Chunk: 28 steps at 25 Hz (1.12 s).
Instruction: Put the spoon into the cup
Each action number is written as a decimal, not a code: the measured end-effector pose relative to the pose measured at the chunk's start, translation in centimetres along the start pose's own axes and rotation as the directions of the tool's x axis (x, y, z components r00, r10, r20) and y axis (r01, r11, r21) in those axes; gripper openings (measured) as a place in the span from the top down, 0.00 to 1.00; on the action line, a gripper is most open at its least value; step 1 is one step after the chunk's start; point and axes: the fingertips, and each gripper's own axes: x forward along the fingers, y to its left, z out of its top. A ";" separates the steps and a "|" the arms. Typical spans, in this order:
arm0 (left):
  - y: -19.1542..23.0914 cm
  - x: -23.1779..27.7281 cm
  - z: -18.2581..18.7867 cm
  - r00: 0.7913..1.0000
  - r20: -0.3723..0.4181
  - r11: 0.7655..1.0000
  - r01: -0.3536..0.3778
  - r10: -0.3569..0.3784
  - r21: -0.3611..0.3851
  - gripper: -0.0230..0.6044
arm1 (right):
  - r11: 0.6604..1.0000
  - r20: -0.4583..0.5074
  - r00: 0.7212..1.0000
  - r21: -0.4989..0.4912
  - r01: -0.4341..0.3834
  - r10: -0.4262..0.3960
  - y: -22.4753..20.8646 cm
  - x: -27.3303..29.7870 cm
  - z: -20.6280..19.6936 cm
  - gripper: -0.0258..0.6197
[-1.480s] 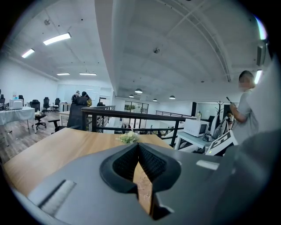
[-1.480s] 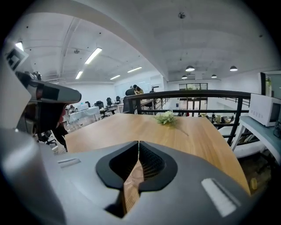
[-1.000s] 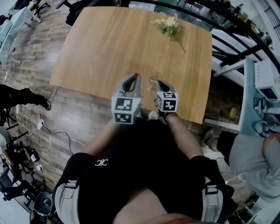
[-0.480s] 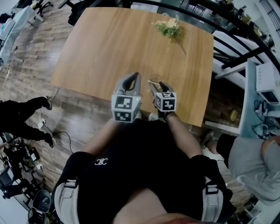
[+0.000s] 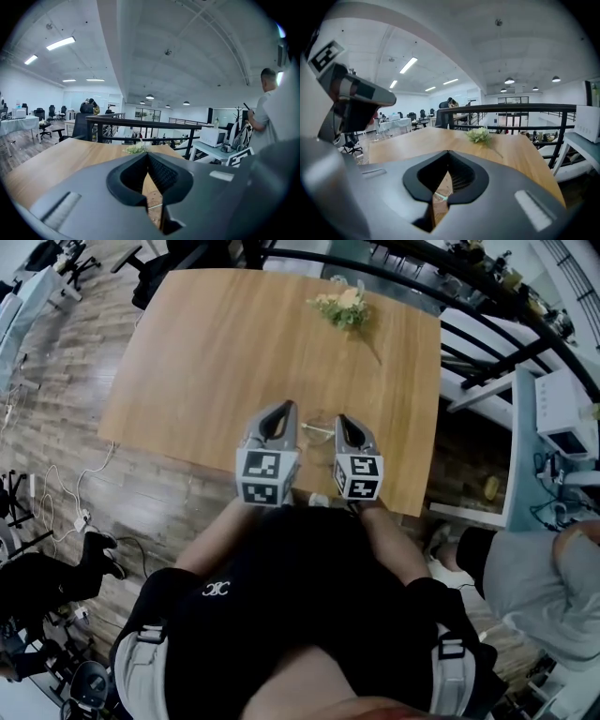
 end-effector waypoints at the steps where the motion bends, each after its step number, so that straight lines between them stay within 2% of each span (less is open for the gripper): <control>1: -0.1 0.1 0.1 1.000 0.002 1.000 0.002 -0.002 -0.001 0.95 | 1.000 0.026 1.000 0.004 0.006 -0.006 -0.2 -0.4 1.0 0.95; 6: -0.7 0.7 0.7 1.000 0.017 1.000 0.014 -0.014 0.004 0.95 | 0.999 0.172 0.984 -0.021 0.046 -0.042 -1.2 -2.7 6.7 0.96; 10: -1.2 1.0 1.0 1.000 0.022 1.000 0.015 -0.016 0.011 0.95 | 0.999 0.273 0.962 -0.014 0.036 -0.031 -1.3 -4.9 10.9 0.96; 13: -1.5 1.1 1.1 1.000 0.025 1.000 0.014 -0.015 0.020 0.95 | 1.000 0.323 0.946 -0.001 0.016 -0.015 -1.2 -6.1 12.5 0.96; 28: -2.3 1.3 1.3 0.999 0.027 0.999 0.023 -0.024 0.037 0.95 | 0.999 0.278 0.961 0.031 -0.011 0.002 -1.0 -5.8 10.7 0.96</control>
